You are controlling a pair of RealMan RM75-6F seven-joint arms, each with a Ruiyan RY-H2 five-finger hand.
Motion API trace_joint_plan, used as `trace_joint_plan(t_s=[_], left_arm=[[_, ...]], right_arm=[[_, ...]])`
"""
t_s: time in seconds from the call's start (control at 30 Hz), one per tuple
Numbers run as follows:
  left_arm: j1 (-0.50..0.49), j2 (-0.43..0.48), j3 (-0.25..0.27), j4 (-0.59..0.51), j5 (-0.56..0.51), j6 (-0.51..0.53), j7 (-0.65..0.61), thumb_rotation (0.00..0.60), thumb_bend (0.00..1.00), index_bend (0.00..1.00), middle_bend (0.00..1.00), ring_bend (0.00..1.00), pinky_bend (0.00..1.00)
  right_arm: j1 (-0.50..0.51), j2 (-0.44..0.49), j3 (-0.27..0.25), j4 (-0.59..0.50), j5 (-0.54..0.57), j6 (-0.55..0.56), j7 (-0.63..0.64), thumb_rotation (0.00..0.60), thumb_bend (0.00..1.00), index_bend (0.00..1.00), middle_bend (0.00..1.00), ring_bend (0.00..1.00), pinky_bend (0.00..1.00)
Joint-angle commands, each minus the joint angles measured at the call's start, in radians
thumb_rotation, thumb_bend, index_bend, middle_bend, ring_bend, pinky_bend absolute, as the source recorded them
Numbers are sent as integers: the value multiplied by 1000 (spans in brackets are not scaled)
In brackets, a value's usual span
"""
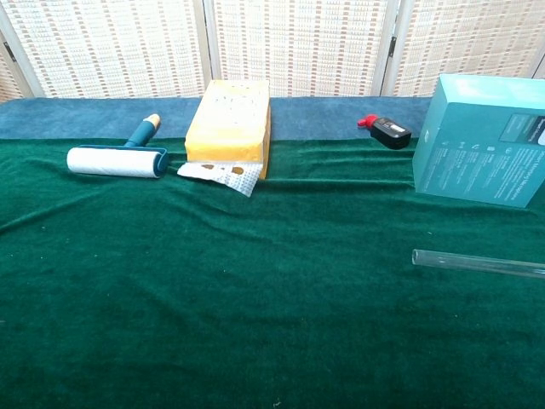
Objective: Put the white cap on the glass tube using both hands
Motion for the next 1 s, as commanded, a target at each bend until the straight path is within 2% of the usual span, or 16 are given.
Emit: trace_joint_plan(t_s=[0.03, 1.0], left_arm=[[-3, -7, 0, 13, -4, -7, -5, 600, 420, 445, 1000, 880, 845], [-13, -24, -4, 44, -11, -26, -41, 600, 423, 503, 1000, 880, 845]], right_arm=[[-1, 1, 0, 0, 1, 0, 0, 600, 482, 0, 14, 93, 0], [-1, -1, 2, -2, 10, -5, -3, 600, 482, 0, 14, 94, 0]])
